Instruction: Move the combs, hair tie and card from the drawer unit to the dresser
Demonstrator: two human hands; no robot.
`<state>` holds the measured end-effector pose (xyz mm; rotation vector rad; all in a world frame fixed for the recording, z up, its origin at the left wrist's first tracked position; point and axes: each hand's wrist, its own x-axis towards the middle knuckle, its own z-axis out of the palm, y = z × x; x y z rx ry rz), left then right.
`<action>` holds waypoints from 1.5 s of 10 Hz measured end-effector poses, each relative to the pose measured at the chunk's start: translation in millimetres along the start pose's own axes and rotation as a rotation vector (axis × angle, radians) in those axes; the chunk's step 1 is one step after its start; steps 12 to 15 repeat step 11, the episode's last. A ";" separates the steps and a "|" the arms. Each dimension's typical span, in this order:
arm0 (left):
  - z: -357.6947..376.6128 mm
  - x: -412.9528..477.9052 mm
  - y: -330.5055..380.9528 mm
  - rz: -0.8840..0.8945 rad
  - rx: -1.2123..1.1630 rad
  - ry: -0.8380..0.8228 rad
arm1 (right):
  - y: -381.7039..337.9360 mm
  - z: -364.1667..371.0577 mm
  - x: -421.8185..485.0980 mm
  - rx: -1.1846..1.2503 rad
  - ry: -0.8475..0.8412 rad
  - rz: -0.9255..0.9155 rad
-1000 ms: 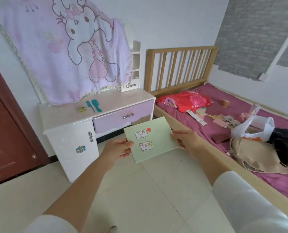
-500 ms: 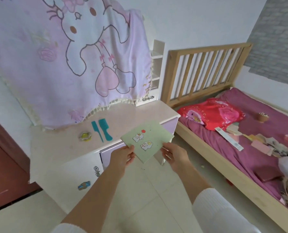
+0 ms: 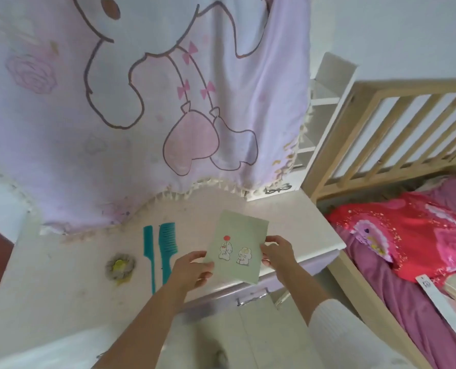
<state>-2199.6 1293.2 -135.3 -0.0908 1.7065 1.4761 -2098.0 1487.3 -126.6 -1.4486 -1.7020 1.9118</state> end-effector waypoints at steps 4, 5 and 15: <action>7.1 85.7 -3.1 -0.114 0.353 0.212 | -17.7 65.2 106.4 -0.428 -0.151 0.007; 7.0 92.6 -3.4 -0.122 0.413 0.230 | -16.3 67.8 111.6 -0.479 -0.149 0.030; -5.8 80.1 -15.9 0.245 1.072 0.244 | -46.4 64.6 87.7 -0.341 -0.102 -0.079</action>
